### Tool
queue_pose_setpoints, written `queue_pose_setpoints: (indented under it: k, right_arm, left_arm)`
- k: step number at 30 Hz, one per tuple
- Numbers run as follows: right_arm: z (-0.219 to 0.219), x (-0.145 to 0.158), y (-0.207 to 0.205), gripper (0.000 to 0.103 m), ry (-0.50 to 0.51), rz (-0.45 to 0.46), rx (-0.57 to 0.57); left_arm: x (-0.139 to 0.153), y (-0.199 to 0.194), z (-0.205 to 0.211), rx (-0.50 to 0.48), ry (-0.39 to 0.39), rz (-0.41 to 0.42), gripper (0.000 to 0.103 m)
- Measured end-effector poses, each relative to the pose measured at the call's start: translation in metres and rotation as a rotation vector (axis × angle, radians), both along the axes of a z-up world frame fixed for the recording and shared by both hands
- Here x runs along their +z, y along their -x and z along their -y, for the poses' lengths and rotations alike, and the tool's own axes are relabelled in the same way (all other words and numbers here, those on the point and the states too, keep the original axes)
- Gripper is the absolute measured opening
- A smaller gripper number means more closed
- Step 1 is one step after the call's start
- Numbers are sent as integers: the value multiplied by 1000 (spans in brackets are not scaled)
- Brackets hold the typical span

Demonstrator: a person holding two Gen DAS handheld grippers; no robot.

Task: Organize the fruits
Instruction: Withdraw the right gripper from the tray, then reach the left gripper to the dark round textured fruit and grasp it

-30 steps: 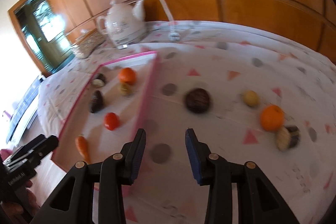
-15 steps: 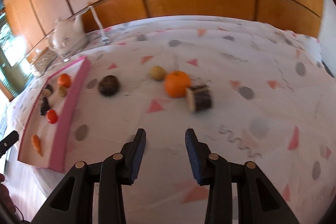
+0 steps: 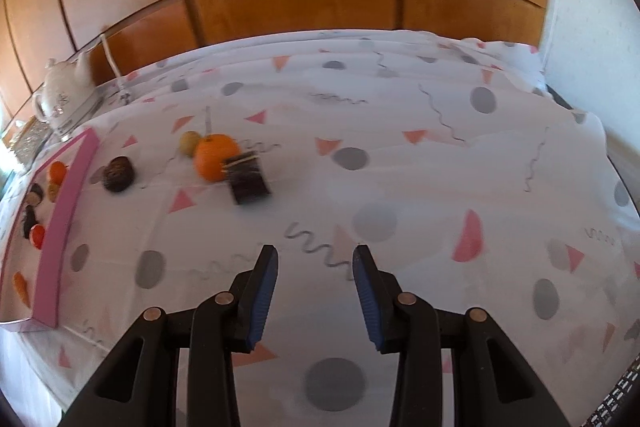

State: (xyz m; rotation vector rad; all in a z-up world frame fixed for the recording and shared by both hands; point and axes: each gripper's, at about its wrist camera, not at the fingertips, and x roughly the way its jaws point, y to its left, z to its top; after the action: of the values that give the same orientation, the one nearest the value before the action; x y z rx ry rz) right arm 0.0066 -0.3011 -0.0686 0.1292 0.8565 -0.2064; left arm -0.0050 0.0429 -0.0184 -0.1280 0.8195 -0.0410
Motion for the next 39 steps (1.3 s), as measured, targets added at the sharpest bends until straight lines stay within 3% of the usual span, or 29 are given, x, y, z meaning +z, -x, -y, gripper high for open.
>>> queue_pose_setpoints:
  k: [13,17,20,26,31,39]
  right_arm:
    - [20,-12,5,39,28,0,-67]
    - [25,-15,5,39,39,3,-82]
    - [25,-16,6,39,49,12,-81]
    - [27,-19,7,40,67,27,-78]
    - [28,-20,8,44,58,40,-73]
    - [26,-23,9,50,53,57,-60]
  left_arm:
    - [12,-14,46,-235,-27,7,81]
    - [16,-28,64,-331,-19,-22,70]
    - [18,-46,77,-372,3,-61,68]
    - [10,-89,98,-404,29,-141,59]
    - [-4,-129,113,-359,-22,-182,64]
    - [-26,-164,134,-353,-74,-228,64]
